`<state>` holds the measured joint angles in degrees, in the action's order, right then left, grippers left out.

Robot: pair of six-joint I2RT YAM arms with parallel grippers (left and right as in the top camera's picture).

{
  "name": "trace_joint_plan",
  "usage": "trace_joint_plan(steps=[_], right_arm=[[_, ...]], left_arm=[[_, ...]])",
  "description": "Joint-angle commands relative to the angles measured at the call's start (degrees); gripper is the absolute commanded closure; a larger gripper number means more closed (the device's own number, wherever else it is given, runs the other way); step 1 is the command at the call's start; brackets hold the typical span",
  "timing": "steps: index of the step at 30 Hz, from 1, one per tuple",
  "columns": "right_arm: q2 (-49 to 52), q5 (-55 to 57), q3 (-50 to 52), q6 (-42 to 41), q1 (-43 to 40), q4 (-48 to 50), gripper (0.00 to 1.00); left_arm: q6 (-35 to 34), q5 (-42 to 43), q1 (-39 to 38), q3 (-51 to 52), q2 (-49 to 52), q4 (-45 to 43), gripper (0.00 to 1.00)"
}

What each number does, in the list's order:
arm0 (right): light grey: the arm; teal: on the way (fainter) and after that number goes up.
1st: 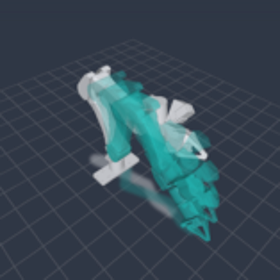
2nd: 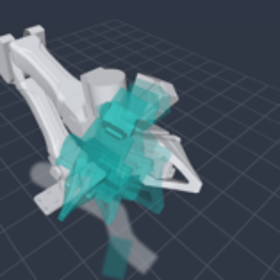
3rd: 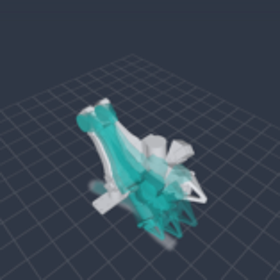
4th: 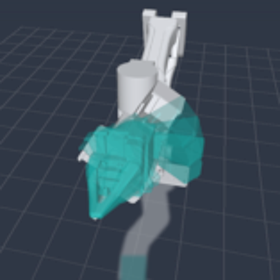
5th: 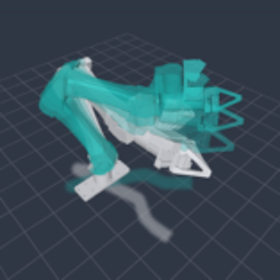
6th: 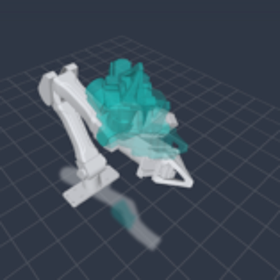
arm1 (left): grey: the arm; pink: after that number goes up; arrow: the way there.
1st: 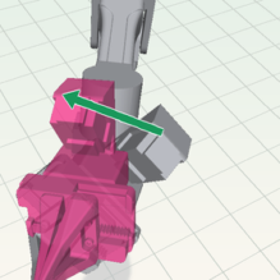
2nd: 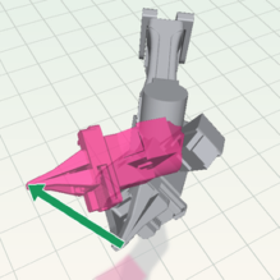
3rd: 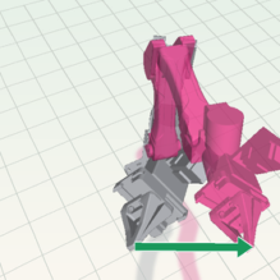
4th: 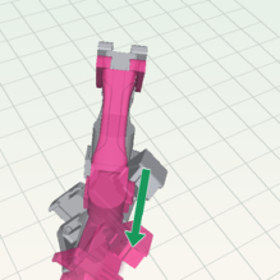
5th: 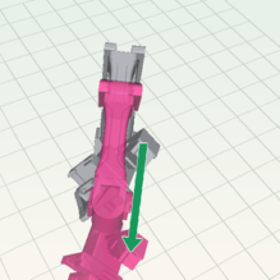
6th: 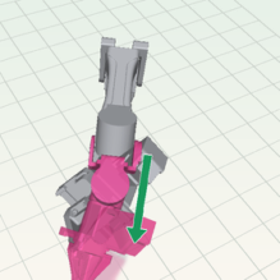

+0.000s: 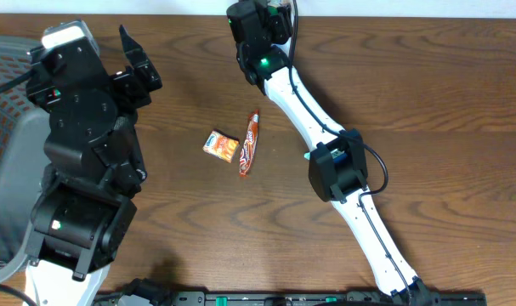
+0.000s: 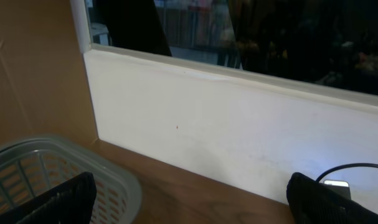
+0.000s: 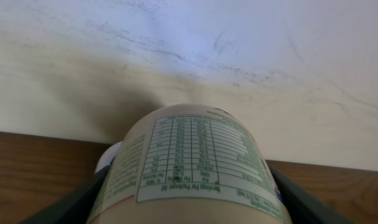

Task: Scan the item barcode
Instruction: 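Carry the jar to the right edge of the table and set it down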

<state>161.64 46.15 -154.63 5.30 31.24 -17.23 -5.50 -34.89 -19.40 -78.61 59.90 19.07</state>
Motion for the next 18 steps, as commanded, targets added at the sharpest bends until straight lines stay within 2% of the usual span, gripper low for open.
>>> trace_joint_plan(steps=[1, 11, 18], right_arm=[[-0.26, 2.25, -0.04, 1.75, 0.09, 0.79, 0.5], [-1.09, 7.02, 0.2, 7.69, -0.44, 1.75, 0.51], [-10.01, 7.56, 0.24, 5.57, -2.97, -12.46, 0.53]], left_arm=[[1.03, -0.76, 0.15, -0.37, 1.07, -0.26, 0.02], [1.03, -0.76, 0.15, -0.37, 3.5, -0.28, 0.02], [1.01, -0.76, 0.15, -0.37, 3.54, -0.37, 0.02]])
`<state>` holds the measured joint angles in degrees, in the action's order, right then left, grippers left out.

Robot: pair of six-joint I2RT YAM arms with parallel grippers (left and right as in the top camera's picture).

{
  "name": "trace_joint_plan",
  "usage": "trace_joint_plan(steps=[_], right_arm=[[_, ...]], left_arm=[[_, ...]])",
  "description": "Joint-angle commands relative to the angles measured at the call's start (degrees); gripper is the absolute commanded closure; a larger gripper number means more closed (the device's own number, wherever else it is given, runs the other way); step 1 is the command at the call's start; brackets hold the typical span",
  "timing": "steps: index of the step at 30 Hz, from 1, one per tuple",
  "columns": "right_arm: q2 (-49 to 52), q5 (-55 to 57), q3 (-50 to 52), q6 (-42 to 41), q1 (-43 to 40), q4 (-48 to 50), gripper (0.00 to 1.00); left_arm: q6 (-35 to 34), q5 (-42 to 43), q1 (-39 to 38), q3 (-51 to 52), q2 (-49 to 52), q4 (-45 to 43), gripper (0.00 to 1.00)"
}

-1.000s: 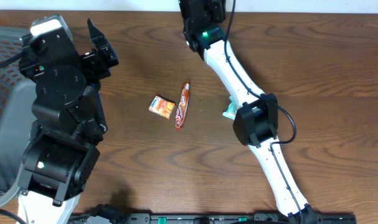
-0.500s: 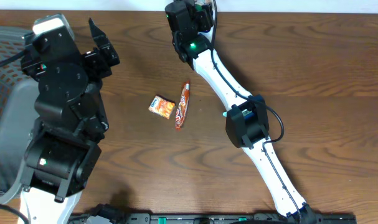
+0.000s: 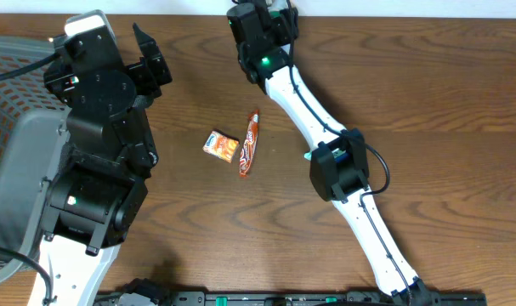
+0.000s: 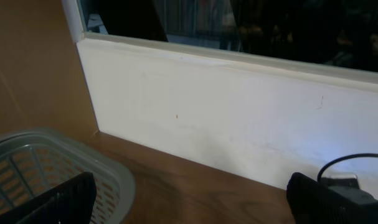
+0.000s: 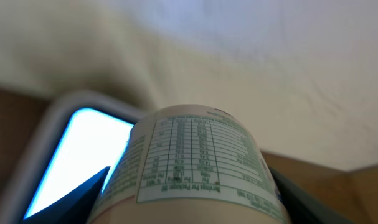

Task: Scan the item barcode
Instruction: 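Carry the jar to the right edge of the table and set it down, then move the right gripper back over the light-green tissue pack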

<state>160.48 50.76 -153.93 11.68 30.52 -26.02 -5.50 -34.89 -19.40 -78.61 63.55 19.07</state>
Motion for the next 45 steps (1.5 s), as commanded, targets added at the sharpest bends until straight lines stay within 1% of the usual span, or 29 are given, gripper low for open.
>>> trace_joint_plan(steps=[1, 3, 6, 10, 13, 14, 15, 18, 19, 20, 23, 26, 29, 34, 36, 42, 45], right_arm=[[-9.97, 2.95, -0.46, -1.2, -2.71, -5.4, 0.53], [-13.11, 3.32, -0.46, -3.45, -4.22, -10.88, 0.5], [-17.09, 4.28, -0.46, -11.02, -6.56, -20.83, 0.43], [-20.83, 3.67, -0.46, -27.61, -10.97, -38.36, 0.42], [-21.46, -2.99, -0.46, -39.93, -16.61, -51.67, 0.42], [-21.46, -5.18, -0.46, -42.71, -18.27, -54.66, 0.42], [-21.14, -10.38, -0.44, -47.74, -22.05, -60.17, 0.4], [-20.63, -20.94, -0.37, -54.55, -30.03, -68.74, 0.41], [-20.59, -23.61, -0.07, -55.67, -32.35, -70.49, 0.41], [-20.59, -26.8, 0.52, -55.76, -34.99, -71.32, 0.43], [-20.59, -38.14, 2.05, -50.29, -42.32, -71.32, 0.41], [-20.59, -44.81, 4.66, -49.75, -49.2, -71.3, 0.42], [-20.59, -44.46, 7.91, -49.72, -55.39, -70.66, 0.42], [-20.59, -39.17, 13.53, -49.55, -63.52, -68.63, 0.41], [-20.59, -39.06, 16.13, -47.19, -66.12, -66.4, 0.4], [-20.59, -39.26, 22.95, -44.39, -70.47, -60.15, 0.39], [-20.59, -41.38, 25.77, -40.04, -71.49, -56.46, 0.34]], left_arm=[[1.01, -0.74, 0.15, -0.37, -0.11, -0.37, 0.02], [0.98, -0.74, 0.15, -0.37, -0.11, -0.37, 0.02], [0.96, -0.72, 0.13, -0.37, -0.02, -0.44, 0.02], [0.96, -0.72, 0.13, -0.37, 0.0, -0.92, 0.02], [0.98, -0.72, 0.13, -0.37, 0.0, -1.4, 0.02], [0.96, -0.72, 0.13, -0.37, 0.0, -1.49, 0.02], [0.96, -0.72, 0.13, -0.37, 0.0, -1.62, 0.02], [0.96, -0.72, 0.13, -0.37, 0.0, -1.81, 0.02], [0.96, -0.72, 0.13, -0.37, 0.0, -1.84, 0.02], [0.94, -0.72, 0.13, -0.37, 0.0, -1.86, 0.02], [0.94, -0.72, 0.13, -0.37, 0.0, -2.01, 0.02], [0.94, -0.72, 0.13, -0.37, 0.0, -2.01, 0.02], [0.96, -0.72, 0.13, -0.37, 0.0, -2.01, 0.02], [0.72, -0.7, 0.13, -0.37, 0.0, -1.99, 0.02], [0.72, -0.7, 0.13, -0.37, 0.0, -1.99, 0.02], [0.72, -0.7, 0.13, -0.37, 0.0, -1.99, 0.02], [0.72, -0.7, 0.13, -0.37, 0.02, -1.99, 0.02]])
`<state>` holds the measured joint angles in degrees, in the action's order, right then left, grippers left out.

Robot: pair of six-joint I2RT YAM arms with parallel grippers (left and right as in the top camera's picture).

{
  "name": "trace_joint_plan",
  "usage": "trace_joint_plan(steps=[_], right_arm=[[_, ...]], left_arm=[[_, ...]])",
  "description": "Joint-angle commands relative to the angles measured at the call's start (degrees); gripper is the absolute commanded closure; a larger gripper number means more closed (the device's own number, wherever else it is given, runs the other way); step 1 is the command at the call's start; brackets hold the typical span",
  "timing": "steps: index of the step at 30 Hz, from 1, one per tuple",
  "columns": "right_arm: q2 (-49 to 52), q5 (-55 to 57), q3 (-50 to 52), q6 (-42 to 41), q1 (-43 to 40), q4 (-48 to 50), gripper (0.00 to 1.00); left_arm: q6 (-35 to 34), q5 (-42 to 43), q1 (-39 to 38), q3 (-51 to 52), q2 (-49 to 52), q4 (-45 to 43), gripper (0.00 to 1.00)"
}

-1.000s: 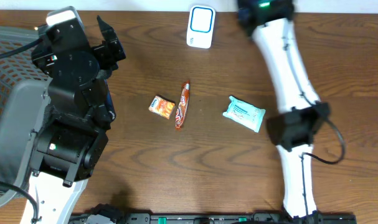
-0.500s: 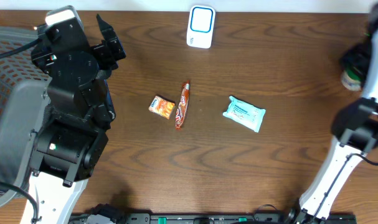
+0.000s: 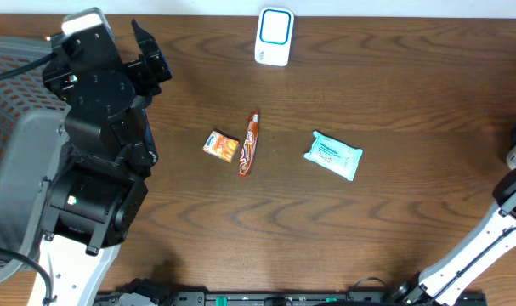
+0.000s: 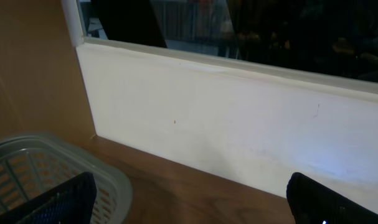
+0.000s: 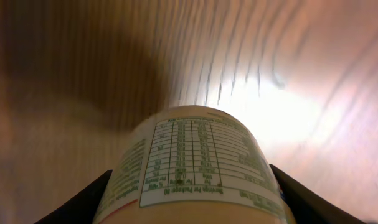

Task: Scan the item barcode
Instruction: 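Move the right gripper back over the light-green tissue pack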

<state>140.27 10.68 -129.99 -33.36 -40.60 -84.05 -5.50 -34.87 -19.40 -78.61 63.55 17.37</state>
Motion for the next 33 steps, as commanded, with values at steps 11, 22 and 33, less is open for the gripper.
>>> trace_joint_plan(steps=[11, 22, 33], right_arm=[[-0.37, -3.72, 4.74, 9.7, -0.83, 5.14, 0.28], [-0.55, -8.04, -12.96, 11.13, -0.46, -5.86, 0.01], [-4.74, -14.75, -39.17, -0.85, 6.1, -13.09, 0.01]], left_arm=[[0.72, -0.72, 0.13, -0.37, 0.81, -0.13, 0.02], [0.74, -0.72, 0.13, -0.37, 0.83, -0.31, 0.02], [0.74, -0.74, 0.13, -0.37, -2.23, 1.92, 0.02]])
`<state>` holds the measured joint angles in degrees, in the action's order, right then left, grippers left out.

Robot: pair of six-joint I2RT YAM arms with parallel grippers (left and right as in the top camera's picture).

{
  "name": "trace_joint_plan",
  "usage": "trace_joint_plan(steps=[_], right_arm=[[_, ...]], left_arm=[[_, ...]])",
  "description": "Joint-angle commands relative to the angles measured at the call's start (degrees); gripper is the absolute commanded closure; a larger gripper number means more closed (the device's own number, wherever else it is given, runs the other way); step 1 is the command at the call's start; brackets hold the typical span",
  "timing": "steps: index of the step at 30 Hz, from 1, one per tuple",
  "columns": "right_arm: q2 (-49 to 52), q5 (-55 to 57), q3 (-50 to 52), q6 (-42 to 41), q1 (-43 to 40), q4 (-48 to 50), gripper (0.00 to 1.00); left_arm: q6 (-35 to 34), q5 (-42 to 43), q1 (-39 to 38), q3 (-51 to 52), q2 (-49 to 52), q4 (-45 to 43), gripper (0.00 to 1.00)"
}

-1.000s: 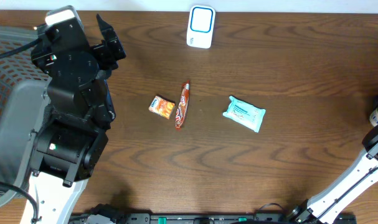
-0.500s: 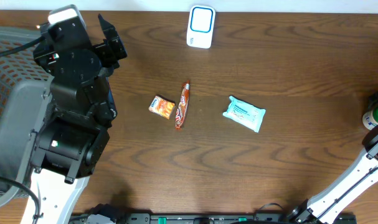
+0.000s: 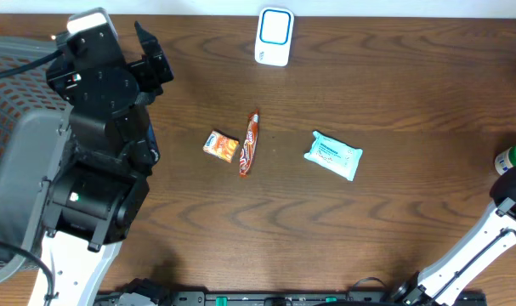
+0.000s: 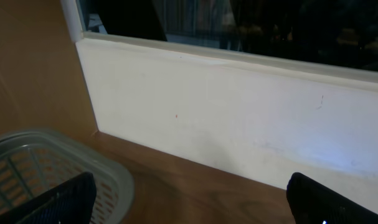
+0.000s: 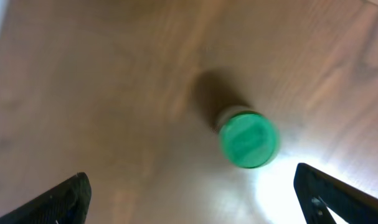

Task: Scan the item barcode
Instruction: 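Move the right gripper back over the light-green tissue pack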

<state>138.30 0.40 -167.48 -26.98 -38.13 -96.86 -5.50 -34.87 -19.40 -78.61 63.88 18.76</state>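
Note:
A bottle with a green cap (image 5: 249,139) stands upright on the wood table, at the far right edge in the overhead view. My right gripper (image 5: 204,202) hangs above it, open, with its dark fingers (image 5: 69,196) wide apart and nothing between them. The white scanner (image 3: 275,36) with its blue window sits at the table's back edge. My left gripper (image 4: 192,202) is raised at the back left, open and empty, pointing at the white wall.
An orange packet (image 3: 221,145), a red stick-shaped wrapper (image 3: 250,143) and a pale blue wipes pack (image 3: 333,155) lie mid-table. A grey basket (image 4: 58,163) stands at the left, under the bulky left arm (image 3: 96,161).
My right gripper was shut on the bottle near the table's right edge. Now it is open and higher, and the bottle stands on the table by itself. The left arm barely shifted.
My right gripper held the bottle at the back of the table, then over the scanner's lit window, label up. After that the arm was at the right edge, bottle in hand. Now the bottle stands there, let go.

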Motion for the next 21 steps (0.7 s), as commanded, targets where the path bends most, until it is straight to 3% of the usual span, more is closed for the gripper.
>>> trace_joint_plan(steps=[1, 7, 10, 21], right_arm=[[-3.02, -5.27, -1.68, -7.85, 4.85, -0.28, 0.01], [-2.86, -2.86, 2.34, -5.68, 16.81, 0.09, 0.01], [-2.84, -0.2, 7.52, -5.51, 24.35, 1.6, 0.01], [-2.84, 1.2, 28.74, -1.03, 46.45, 10.69, 0.01]], left_arm=[[0.74, -0.74, 0.13, -0.37, -3.17, 0.96, 0.02], [1.79, -0.79, 0.13, -0.37, -4.85, 3.5, 0.02], [4.94, -0.79, 0.13, -0.37, -5.29, 3.41, 0.02], [5.7, -1.27, 0.13, -0.37, -5.68, 1.88, 0.02]])
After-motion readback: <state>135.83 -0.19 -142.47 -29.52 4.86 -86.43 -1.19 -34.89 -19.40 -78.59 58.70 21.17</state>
